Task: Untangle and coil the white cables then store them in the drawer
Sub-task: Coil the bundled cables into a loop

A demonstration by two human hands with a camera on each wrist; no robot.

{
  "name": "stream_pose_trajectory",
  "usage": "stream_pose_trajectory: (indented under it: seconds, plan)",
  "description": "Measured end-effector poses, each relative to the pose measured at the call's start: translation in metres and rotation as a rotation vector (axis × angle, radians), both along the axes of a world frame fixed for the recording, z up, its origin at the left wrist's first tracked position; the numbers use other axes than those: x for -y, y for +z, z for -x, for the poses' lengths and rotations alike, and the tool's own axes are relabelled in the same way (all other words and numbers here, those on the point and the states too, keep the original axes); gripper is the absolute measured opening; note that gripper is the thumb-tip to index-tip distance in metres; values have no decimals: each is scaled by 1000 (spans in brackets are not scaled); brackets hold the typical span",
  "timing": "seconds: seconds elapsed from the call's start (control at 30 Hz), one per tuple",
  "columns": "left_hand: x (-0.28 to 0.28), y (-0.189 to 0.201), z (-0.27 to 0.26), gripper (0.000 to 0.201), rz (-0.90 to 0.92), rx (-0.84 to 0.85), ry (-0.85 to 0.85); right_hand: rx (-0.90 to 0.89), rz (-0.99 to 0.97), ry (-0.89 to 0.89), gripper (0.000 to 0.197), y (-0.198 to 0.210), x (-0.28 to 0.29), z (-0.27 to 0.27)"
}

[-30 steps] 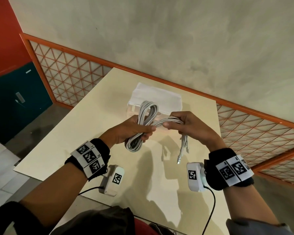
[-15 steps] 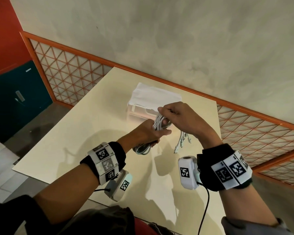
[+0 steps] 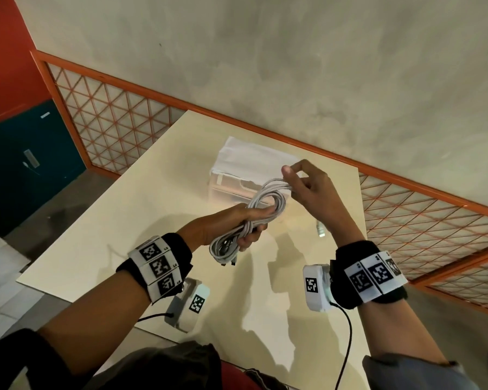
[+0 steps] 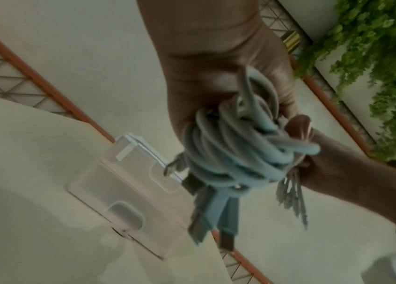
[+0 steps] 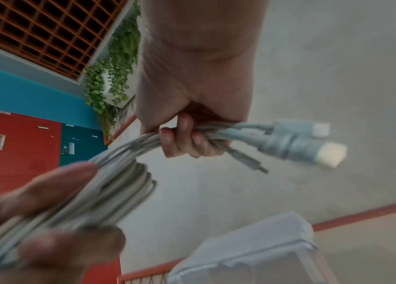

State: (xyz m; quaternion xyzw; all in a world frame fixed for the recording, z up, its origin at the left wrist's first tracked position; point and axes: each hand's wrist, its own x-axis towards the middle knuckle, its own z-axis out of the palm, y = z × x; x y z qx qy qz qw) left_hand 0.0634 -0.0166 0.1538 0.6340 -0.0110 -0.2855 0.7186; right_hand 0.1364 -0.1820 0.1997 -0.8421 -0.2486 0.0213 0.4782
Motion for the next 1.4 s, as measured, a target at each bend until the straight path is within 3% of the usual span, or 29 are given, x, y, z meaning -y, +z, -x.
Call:
stream_pose_trajectory:
  seconds: [0.17, 0.43, 0.53, 0.63, 0.77, 0.87, 0.97, 1.17, 1.4]
  plan:
    - [-5, -2, -3, 45, 27, 32, 134, 42, -53, 86, 31, -16, 0, 8]
    - [0, -4, -8, 46, 18, 77, 235, 123, -141, -59, 24, -26, -11, 12]
    - [5, -1, -10, 48, -9, 163, 311, 142, -93, -126, 33, -31, -18, 15]
    - [7, -2, -13, 45, -48, 247, 366, 37, -24, -117, 44, -33, -23, 13]
    - [6, -4, -17, 39, -19, 271, 395, -21, 85, 32, 28, -37, -24, 8]
    - [4, -7, -19, 37, -43, 278, 406, -90, 189, 137, 33, -29, -20, 7]
    - [4, -11, -19, 32, -83, 289, 417, 15, 345, 190, 25, -22, -17, 7]
    - [6, -13, -21, 34, -16, 253, 365, 116, 278, 56, 13, -21, -27, 10]
    - [0, -13, -24, 32, 110, 170, 317, 132, 260, 28, 14, -26, -37, 12]
